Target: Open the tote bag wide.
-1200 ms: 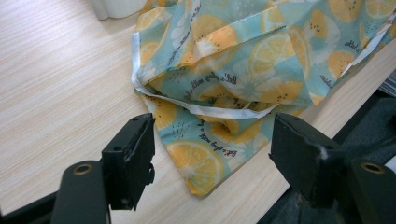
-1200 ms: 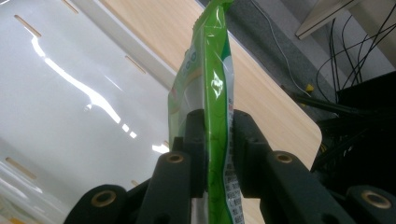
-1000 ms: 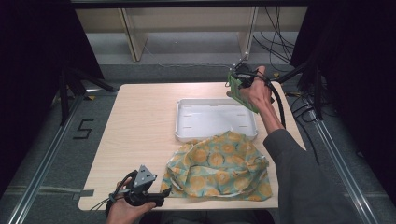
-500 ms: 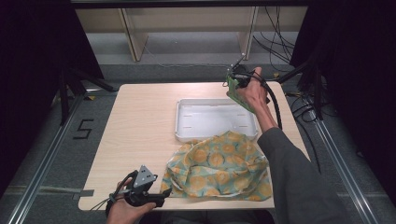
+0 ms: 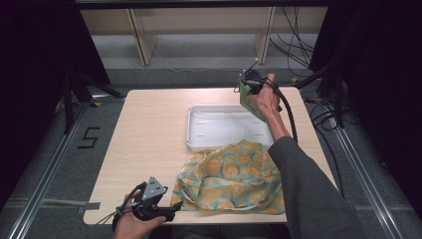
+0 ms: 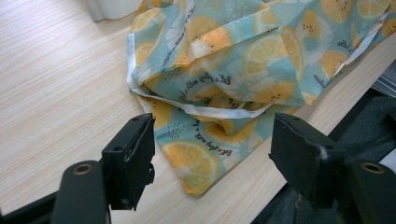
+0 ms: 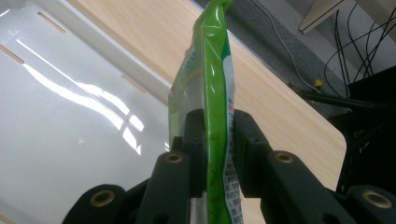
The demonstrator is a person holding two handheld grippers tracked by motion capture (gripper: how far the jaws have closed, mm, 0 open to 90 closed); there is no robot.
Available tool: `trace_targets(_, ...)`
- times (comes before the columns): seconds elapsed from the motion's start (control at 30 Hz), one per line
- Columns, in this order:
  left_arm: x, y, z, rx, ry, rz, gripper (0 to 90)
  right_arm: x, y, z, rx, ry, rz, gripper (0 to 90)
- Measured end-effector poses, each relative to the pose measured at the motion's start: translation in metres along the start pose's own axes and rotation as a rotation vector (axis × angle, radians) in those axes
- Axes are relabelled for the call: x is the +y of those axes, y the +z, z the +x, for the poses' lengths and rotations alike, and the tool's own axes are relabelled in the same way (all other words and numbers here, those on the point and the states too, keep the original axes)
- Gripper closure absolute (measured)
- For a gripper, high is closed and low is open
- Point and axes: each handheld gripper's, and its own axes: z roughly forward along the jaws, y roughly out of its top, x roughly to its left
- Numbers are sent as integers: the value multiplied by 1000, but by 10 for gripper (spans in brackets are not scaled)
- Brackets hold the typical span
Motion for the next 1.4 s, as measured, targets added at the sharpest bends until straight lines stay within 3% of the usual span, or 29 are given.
trace_targets(0.23, 0, -1, 1, -2, 16, 15, 303, 1, 4, 1, 14, 13, -4, 771)
trace_targets(0.33, -1, 1, -1, -6, -12, -2, 303, 0, 6, 1, 20, 17, -7, 770)
trace_targets(0.37, -1, 1, -1, -7, -8, 2, 303, 0, 6, 1, 14, 24, -11, 770)
trace_targets(0.4, -1, -1, 1, -8, 22, 27, 303, 0, 7, 1, 19, 40, -8, 770)
trace_targets(0.47, -1, 0, 0, -9, 10, 17, 303, -3, 10, 0, 45, 68, -14, 770)
trace_targets(0.73, -1, -1, 1, -10, 24, 33, 303, -13, 22, -3, 53, 132, 9, 768)
trace_targets(0.77, 0, -1, 1, -10, 29, 37, 303, -14, 23, -5, 50, 118, -1, 768)
trace_targets(0.93, 0, -2, 1, -10, 38, 48, 303, -11, 20, -5, 59, 139, -35, 768)
trace_targets(0.97, -1, 0, -1, -12, 9, 27, 303, -11, 20, -6, 58, 130, -38, 768)
trace_targets(1.03, -1, 0, -1, -8, 12, 25, 303, -11, 21, -6, 56, 133, -36, 768)
trace_targets(1.13, -1, 0, -1, -14, 32, 24, 303, -11, 24, -6, 57, 150, -31, 767)
trace_targets(1.2, 0, -2, 2, -13, 65, 54, 303, -11, 26, -5, 54, 157, -33, 767)
trace_targets(1.3, 0, -1, 0, -13, 45, 35, 303, -11, 30, -5, 56, 157, -27, 766)
trace_targets(1.33, 0, -3, 2, -12, 68, 54, 303, -11, 31, -5, 53, 152, -27, 765)
trace_targets(1.4, -1, -3, 2, -12, 67, 50, 303, -11, 32, -4, 50, 155, -28, 765)
